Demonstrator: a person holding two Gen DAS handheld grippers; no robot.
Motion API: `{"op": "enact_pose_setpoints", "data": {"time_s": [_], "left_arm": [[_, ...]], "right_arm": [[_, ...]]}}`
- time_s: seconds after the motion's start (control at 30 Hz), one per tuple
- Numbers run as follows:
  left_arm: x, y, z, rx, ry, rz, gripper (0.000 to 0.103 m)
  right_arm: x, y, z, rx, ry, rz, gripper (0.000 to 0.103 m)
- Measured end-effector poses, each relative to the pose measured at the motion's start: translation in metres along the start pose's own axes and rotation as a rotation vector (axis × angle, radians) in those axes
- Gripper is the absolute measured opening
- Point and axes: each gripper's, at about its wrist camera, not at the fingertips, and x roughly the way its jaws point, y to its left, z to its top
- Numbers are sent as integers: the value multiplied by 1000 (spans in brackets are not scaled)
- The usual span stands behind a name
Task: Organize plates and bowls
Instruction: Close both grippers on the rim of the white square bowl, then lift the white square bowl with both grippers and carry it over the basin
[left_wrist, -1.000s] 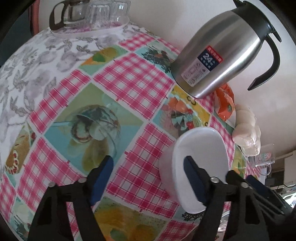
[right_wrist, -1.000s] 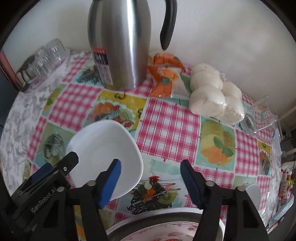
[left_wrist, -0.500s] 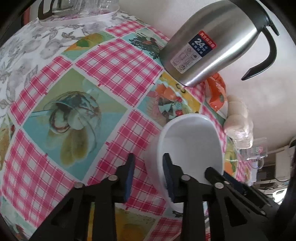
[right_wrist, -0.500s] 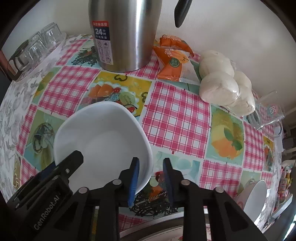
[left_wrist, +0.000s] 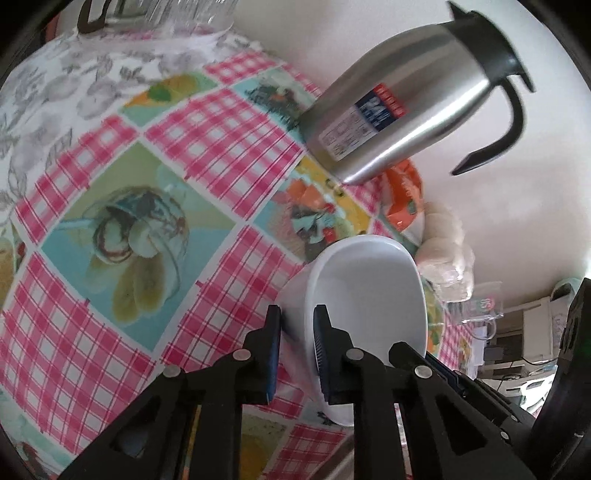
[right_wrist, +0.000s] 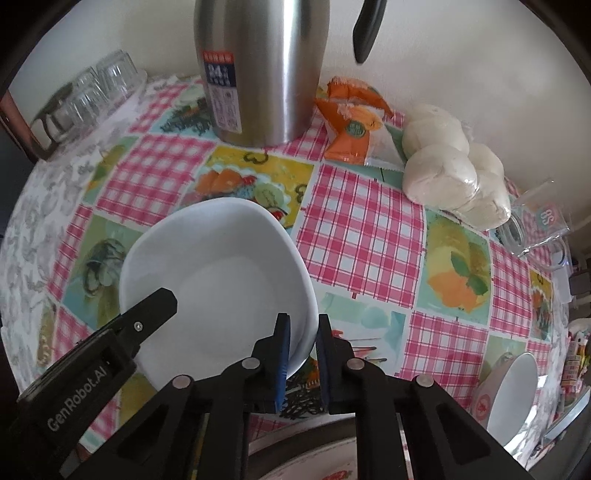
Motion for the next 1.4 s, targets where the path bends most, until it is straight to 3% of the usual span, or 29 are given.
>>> {"op": "enact_pose_setpoints", "data": {"time_s": [0.2,0.33,0.7,1.0,1.4], "left_arm": [[-33,-24,-7,58,-53,-43,18],[-52,-47,-18,126,-91,-28,18],[-91,-100,-66,315,-150,-14,18],[-93,-138,-106,440,-169,28,18],[-94,-154,-137,472,-150,21,18]], "right_arm": [[-46,-15,-9,36,-105,46,15],[-70,-26,-18,66,-160,86,15],[-126,-84,-74,180,-319,162,15],[-137,-121,-121,266,-372,226,16],[-152,-145,-157,293,-403,254,17]]}}
